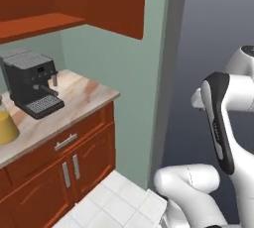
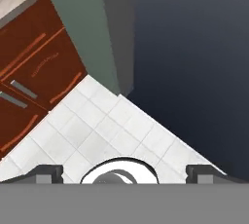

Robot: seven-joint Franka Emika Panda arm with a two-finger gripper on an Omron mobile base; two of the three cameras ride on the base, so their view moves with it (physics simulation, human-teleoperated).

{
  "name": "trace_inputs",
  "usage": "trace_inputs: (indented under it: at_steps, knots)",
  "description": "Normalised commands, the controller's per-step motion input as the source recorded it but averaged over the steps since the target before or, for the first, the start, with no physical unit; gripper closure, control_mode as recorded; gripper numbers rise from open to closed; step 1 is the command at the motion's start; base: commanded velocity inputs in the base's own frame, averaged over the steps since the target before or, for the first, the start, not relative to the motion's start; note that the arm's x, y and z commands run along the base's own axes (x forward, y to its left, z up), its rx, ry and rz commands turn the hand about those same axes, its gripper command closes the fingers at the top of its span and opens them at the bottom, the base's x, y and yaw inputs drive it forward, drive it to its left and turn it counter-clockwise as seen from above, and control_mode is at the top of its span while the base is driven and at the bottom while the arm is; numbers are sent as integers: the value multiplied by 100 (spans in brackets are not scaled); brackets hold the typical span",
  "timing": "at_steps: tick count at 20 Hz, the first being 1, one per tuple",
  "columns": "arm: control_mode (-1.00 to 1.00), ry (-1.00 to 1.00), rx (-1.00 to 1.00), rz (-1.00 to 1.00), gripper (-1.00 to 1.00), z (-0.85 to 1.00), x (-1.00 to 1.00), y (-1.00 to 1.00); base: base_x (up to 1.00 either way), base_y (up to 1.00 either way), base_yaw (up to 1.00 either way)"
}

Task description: There is a tray on the dining counter. Grab the cup, mug, and pitcher and place them on the tray. The pitcher may be placed next to the tray if it cannot fit the tray.

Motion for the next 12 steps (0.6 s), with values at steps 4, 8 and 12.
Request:
trace_inputs:
  at_steps: [4, 8, 12]
  knots:
    - [100, 0, 0, 0, -100, 0, 0, 0, 25, -17, 50]
    - [100, 0, 0, 0, -100, 0, 0, 0, 29, -9, 51]
    - [100, 0, 0, 0, -100, 0, 0, 0, 26, -1, 50]
